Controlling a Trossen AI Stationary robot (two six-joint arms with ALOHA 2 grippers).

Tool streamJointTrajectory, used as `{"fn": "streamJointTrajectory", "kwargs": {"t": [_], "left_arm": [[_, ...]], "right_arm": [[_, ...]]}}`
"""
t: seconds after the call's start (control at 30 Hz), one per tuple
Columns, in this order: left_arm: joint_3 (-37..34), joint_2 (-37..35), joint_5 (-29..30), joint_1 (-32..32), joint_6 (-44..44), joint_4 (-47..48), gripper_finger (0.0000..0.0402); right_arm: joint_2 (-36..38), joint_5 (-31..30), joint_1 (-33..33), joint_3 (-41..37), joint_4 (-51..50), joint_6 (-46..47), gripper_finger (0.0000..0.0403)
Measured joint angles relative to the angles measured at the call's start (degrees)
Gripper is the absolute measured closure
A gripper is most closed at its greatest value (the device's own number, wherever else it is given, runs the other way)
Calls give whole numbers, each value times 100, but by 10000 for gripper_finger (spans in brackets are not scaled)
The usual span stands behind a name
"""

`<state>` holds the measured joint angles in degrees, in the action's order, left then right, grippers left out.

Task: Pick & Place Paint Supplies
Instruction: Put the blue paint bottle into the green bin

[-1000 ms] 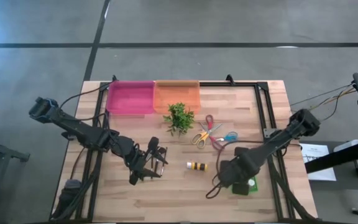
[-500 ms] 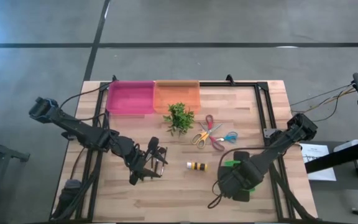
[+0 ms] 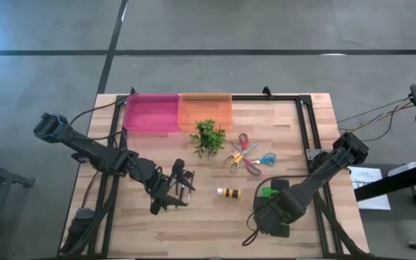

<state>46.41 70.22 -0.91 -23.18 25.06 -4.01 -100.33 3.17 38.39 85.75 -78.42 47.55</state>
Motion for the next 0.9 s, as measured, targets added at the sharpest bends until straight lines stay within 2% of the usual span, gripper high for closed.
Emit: {"fn": "streamJointTrajectory", "kwargs": {"t": [0.23,0.9], "left_arm": [[-89,0,0,0,-2,-79,115],[-90,4,2,2,2,-109,115]], "right_arm": [[35,137,13,-364,297,-69,294],[50,161,114,-679,728,-138,294]]}}
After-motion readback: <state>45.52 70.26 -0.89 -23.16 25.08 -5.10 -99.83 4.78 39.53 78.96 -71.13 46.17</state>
